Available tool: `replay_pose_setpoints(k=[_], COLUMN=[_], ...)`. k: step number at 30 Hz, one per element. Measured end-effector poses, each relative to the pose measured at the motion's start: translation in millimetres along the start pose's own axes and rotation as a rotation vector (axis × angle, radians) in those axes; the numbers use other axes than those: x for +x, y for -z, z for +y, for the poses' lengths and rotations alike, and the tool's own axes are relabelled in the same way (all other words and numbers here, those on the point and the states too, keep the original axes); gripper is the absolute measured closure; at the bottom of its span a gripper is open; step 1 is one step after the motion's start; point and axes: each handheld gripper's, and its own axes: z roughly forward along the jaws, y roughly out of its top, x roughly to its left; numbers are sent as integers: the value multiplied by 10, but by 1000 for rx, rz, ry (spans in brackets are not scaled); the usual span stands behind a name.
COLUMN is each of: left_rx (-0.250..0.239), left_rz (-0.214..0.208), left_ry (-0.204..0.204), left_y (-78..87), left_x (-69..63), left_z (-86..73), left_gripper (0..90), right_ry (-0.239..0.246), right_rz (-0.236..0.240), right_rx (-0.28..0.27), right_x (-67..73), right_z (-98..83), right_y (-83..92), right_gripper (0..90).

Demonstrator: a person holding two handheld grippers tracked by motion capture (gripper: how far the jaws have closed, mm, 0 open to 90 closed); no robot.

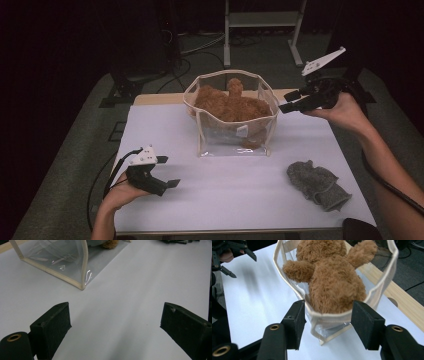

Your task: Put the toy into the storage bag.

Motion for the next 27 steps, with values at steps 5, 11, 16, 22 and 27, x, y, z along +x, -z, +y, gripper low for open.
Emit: replay_pose_setpoints(k=[5, 11, 16, 22, 27], left_rx=[2, 0, 0, 3, 1], left_rz=[2, 7, 9, 10, 11], left_ry=[0, 2, 6, 4, 12], left_y=[-1, 13, 3, 15, 16], left_x=[-3, 6, 7, 14, 17], left_z=[-3, -2, -11, -19, -26], left_gripper=[84, 84, 84, 84, 84], right_ry=[-29, -65, -105, -133, -149], right_rz=[-13, -19, -19, -20, -10], right_rx=[-28, -36, -41, -47, -45], right_x=[-14, -42, -84, -115, -120], right_z=[-222, -447, -630, -789, -915], right_y=[120, 136, 128, 60, -17], right_gripper=[426, 408, 396, 367, 355])
